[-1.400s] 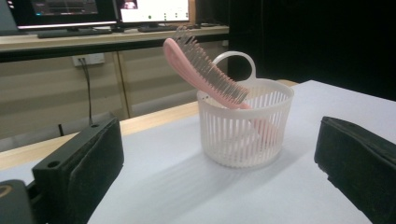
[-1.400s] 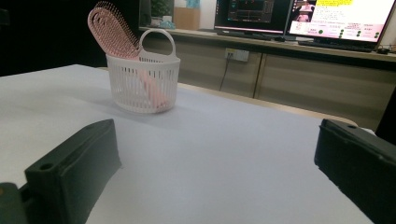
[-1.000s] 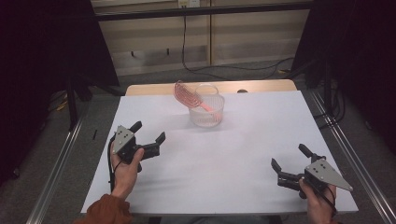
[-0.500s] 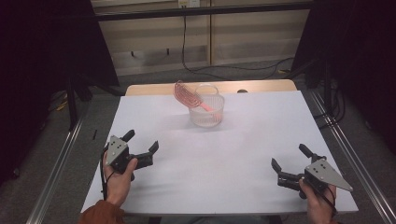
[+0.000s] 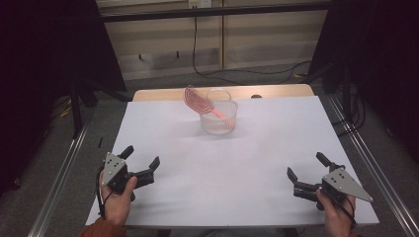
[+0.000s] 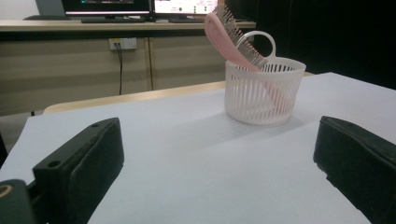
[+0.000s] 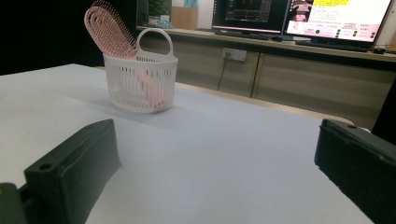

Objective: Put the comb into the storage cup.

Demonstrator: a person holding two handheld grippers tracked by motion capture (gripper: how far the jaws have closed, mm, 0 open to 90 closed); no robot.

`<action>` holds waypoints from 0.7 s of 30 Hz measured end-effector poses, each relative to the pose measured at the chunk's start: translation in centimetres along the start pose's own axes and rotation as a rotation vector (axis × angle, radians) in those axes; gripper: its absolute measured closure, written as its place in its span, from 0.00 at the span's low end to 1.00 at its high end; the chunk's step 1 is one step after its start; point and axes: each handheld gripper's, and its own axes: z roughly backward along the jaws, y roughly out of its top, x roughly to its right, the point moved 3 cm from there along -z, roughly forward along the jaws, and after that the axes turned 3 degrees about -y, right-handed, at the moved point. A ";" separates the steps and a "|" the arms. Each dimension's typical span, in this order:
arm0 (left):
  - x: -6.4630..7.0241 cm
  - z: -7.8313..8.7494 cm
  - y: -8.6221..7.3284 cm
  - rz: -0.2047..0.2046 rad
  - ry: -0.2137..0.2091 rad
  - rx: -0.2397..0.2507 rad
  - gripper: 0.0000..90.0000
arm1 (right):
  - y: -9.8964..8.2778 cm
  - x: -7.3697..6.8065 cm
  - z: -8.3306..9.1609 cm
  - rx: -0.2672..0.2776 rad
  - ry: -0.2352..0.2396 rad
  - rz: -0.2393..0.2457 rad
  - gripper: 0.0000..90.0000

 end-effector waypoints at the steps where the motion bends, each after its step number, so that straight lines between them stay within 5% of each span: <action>1: 0.0 0.3 -0.2 -0.004 -0.001 -0.005 0.02 | 0.0 0.0 0.0 0.000 -0.001 0.000 0.00; 6: -0.1 1.2 -0.6 -0.007 0.012 -0.013 0.02 | 0.0 0.0 0.0 -0.002 -0.002 0.001 0.00; 9: -0.4 1.5 -0.6 -0.005 0.064 -0.001 0.02 | 0.0 0.0 0.0 -0.002 -0.002 0.000 0.00; 11: -0.5 1.7 -0.6 0.033 0.059 0.015 0.02 | 0.0 0.0 0.0 -0.004 -0.001 -0.001 0.00; 21: 0.0 1.5 -1.4 -0.005 0.007 -0.022 0.02 | 0.0 0.0 0.0 -0.001 0.000 -0.006 0.00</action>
